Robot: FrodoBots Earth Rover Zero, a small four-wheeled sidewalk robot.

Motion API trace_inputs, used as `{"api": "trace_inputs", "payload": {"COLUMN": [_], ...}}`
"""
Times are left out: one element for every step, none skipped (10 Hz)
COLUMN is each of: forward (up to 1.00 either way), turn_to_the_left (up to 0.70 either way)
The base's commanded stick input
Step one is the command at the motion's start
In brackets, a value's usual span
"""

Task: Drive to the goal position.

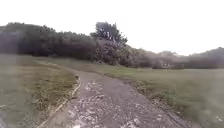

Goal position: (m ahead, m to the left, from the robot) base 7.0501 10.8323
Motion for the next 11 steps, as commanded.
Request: {"api": "trace_inputs", "payload": {"forward": [0.85,0.85,0.85,0.85,0.85,0.85,0.85,0.85,0.85,0.85,0.85], "turn_to_the_left": [0.01,0.01,0.01,0.01,0.01,0.01,0.01,0.01,0.01,0.13,0.27]}}
